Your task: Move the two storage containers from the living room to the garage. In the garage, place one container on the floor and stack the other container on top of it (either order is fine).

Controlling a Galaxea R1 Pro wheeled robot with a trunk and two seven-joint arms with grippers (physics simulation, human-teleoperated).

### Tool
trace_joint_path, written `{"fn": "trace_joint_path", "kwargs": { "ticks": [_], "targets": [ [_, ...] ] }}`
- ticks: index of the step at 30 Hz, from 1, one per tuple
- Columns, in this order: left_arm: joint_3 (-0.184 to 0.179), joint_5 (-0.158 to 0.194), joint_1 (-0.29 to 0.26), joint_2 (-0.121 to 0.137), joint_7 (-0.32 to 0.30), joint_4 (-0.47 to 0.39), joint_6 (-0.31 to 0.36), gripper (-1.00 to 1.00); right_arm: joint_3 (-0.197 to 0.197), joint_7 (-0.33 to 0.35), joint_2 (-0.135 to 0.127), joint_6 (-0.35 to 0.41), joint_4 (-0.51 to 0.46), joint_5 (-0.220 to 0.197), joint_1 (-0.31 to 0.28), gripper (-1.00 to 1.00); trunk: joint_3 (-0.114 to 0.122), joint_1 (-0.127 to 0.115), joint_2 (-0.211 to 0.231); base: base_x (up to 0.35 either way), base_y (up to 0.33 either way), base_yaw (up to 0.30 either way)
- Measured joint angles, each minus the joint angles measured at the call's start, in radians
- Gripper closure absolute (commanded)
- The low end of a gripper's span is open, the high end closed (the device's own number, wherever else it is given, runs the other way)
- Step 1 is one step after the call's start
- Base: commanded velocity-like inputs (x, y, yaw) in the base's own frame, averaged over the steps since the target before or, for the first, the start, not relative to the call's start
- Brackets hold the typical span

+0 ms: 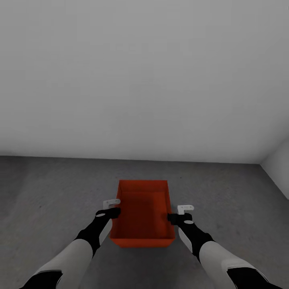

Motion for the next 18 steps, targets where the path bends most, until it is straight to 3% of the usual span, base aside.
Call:
{"fn": "trace_joint_path", "kwargs": {
  "ticks": [18],
  "targets": [
    [-0.001, -0.001, 0.000, 0.002, 0.000, 0.000, 0.000, -1.00, 0.000, -0.001, -0.002, -0.003, 0.000, 0.000, 0.000, -1.00, 0.056, -0.069, 0.126, 0.000, 0.000, 0.000]
  ]
}}
